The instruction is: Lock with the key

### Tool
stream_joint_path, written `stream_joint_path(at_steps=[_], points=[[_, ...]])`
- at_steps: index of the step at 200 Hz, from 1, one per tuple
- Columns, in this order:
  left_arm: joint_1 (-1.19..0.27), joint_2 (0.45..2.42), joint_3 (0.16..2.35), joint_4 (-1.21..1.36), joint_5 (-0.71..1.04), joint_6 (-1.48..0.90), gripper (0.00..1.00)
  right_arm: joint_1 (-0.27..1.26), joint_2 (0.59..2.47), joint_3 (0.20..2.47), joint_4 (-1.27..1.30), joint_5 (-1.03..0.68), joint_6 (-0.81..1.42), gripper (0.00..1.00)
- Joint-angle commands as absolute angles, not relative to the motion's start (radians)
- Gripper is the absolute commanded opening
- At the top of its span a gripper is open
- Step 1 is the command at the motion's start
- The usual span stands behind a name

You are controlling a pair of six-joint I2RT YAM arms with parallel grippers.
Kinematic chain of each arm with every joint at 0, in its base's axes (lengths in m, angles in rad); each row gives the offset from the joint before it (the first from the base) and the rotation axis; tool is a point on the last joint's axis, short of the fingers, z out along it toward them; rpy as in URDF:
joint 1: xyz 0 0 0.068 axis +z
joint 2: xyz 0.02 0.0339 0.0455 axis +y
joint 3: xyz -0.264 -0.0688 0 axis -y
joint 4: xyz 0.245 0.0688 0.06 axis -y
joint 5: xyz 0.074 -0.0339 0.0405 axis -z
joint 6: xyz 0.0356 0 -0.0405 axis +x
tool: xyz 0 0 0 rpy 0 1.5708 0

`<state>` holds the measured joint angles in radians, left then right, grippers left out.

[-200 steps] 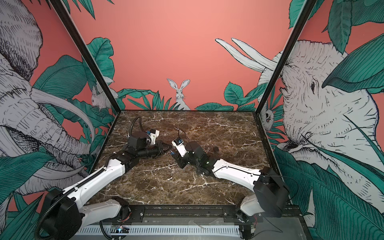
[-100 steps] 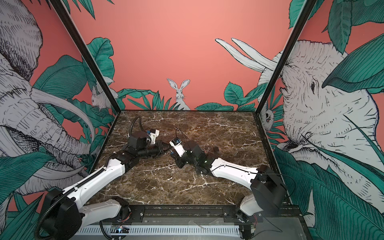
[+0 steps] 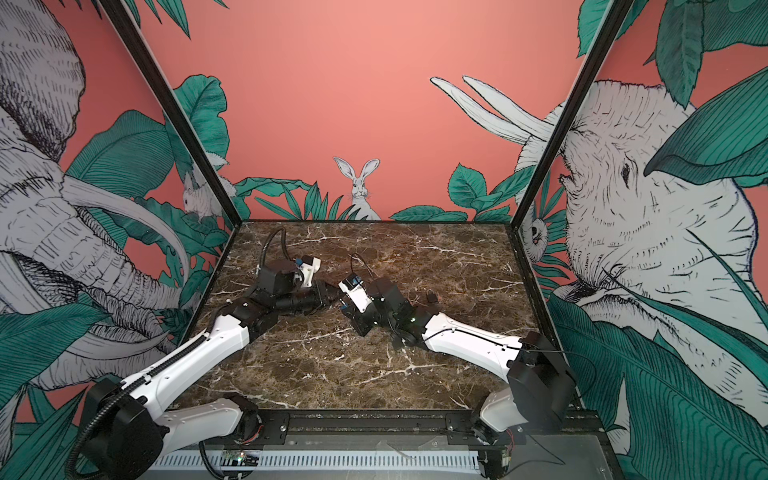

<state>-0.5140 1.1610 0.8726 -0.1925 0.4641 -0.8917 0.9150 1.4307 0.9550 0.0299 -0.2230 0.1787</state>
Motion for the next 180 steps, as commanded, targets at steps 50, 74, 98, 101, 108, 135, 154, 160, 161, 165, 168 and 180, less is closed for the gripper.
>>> stream_joint_path(at_steps=[50,74,98,101,108,135,154,160,161,165,168,180], points=[[-0.487,1.174,1.057,-0.431,0.497,-0.489,0.25,0.879,1.352,1.067,-0.297,-0.439,0.102,0.0],[-0.487,1.238,1.05,-0.391,0.688,-0.469,0.24,0.859,1.337,1.068,-0.296,-0.496,0.109,0.0],[-0.49,1.264,1.004,-0.316,0.806,-0.489,0.24,0.821,1.329,1.065,-0.273,-0.562,0.135,0.0],[-0.489,1.264,0.998,-0.308,0.817,-0.493,0.24,0.817,1.33,1.066,-0.273,-0.57,0.137,0.0],[-0.489,1.262,0.984,-0.294,0.835,-0.497,0.24,0.807,1.33,1.068,-0.272,-0.588,0.142,0.0],[-0.489,1.246,0.955,-0.257,0.906,-0.501,0.24,0.775,1.337,1.073,-0.267,-0.634,0.155,0.0],[-0.489,1.235,0.947,-0.276,0.902,-0.485,0.24,0.759,1.349,1.081,-0.267,-0.663,0.161,0.0],[-0.489,1.232,0.944,-0.279,0.9,-0.48,0.24,0.754,1.352,1.084,-0.266,-0.669,0.165,0.0],[-0.489,1.232,0.943,-0.279,0.9,-0.479,0.24,0.754,1.353,1.084,-0.266,-0.67,0.165,0.0],[-0.489,1.231,0.94,-0.283,0.895,-0.479,0.24,0.752,1.354,1.086,-0.266,-0.675,0.165,0.0],[-0.489,1.229,0.938,-0.285,0.893,-0.477,0.24,0.75,1.354,1.086,-0.265,-0.679,0.167,0.0],[-0.488,1.227,0.933,-0.288,0.885,-0.474,0.24,0.743,1.358,1.088,-0.26,-0.688,0.173,0.0]])
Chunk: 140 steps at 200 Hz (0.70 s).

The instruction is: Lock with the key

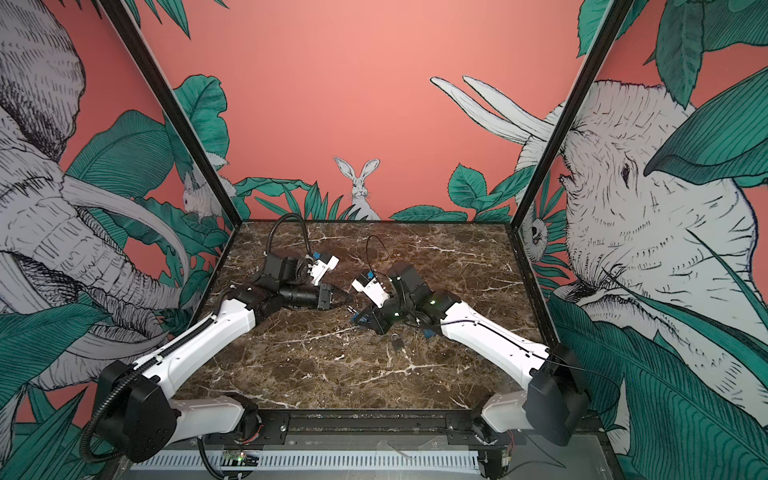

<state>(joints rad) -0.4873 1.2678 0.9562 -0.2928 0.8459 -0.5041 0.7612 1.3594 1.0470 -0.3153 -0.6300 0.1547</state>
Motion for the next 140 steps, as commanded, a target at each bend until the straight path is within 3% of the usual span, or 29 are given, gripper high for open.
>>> stream_joint_path(at_steps=[1,68,140], points=[[-0.488,1.227,0.932,-0.287,0.885,-0.474,0.24,0.743,1.358,1.088,-0.26,-0.689,0.174,0.0],[-0.425,1.22,0.877,-0.138,0.991,-0.565,0.3,0.723,1.366,1.089,-0.269,-0.751,0.191,0.0],[-0.425,1.214,0.842,-0.086,1.064,-0.587,0.26,0.703,1.377,1.092,-0.234,-0.825,0.232,0.0]])
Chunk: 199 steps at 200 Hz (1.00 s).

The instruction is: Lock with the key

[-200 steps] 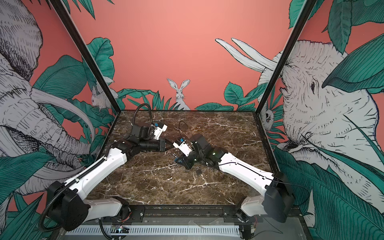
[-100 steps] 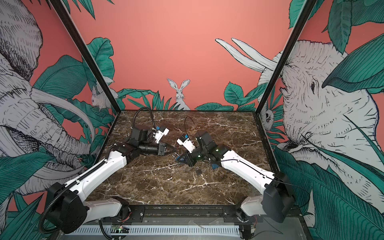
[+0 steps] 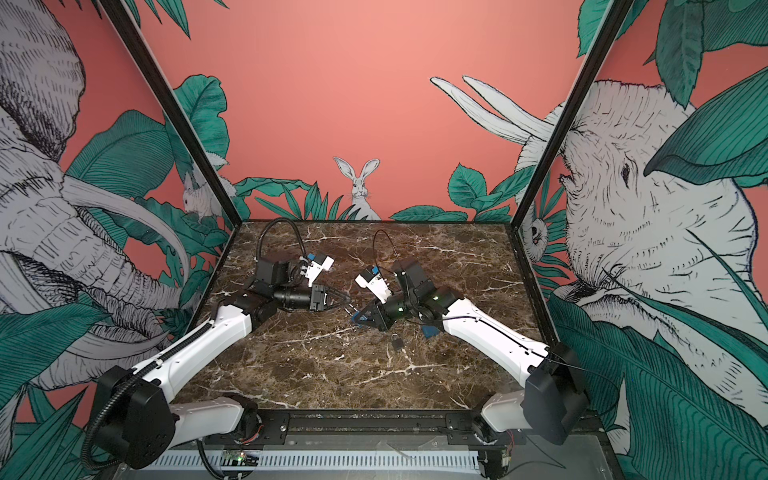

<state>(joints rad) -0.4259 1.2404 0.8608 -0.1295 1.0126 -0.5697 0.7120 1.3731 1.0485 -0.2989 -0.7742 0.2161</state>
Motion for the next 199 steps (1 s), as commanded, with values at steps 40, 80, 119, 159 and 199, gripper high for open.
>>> stream_joint_path(at_steps=[40,80,119,159,199], points=[[-0.422,1.2,0.833,-0.108,1.075,-0.572,0.25,0.694,1.382,1.095,-0.212,-0.851,0.254,0.0],[-0.41,1.193,0.822,-0.114,1.074,-0.569,0.21,0.69,1.382,1.098,-0.204,-0.862,0.265,0.0],[-0.404,1.197,0.82,-0.112,1.074,-0.569,0.1,0.69,1.376,1.1,-0.185,-0.891,0.288,0.0],[-0.402,1.208,0.809,-0.126,1.074,-0.551,0.0,0.689,1.356,1.086,-0.094,-0.969,0.383,0.0],[-0.401,1.21,0.798,-0.132,1.043,-0.524,0.0,0.69,1.318,1.054,0.052,-1.076,0.534,0.0]])
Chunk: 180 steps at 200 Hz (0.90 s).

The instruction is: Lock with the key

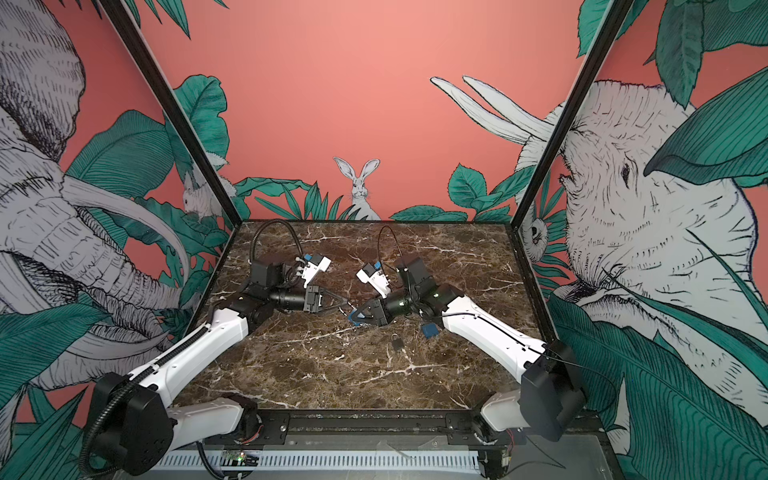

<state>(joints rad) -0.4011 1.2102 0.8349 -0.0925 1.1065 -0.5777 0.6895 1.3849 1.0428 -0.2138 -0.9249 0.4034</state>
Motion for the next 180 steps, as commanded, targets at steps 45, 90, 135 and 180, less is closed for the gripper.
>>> stream_joint_path(at_steps=[45,90,135,180], points=[[-0.402,1.225,0.796,-0.126,1.001,-0.504,0.0,0.69,1.269,0.992,0.26,-1.143,0.727,0.0],[-0.402,1.251,0.789,-0.099,0.956,-0.49,0.0,0.69,1.231,0.947,0.407,-1.155,0.852,0.0],[-0.402,1.297,0.774,-0.033,0.947,-0.512,0.0,0.69,1.213,0.92,0.496,-1.159,0.921,0.0],[-0.402,1.288,0.755,-0.008,0.913,-0.5,0.0,0.69,1.212,0.922,0.52,-1.16,0.944,0.0]])
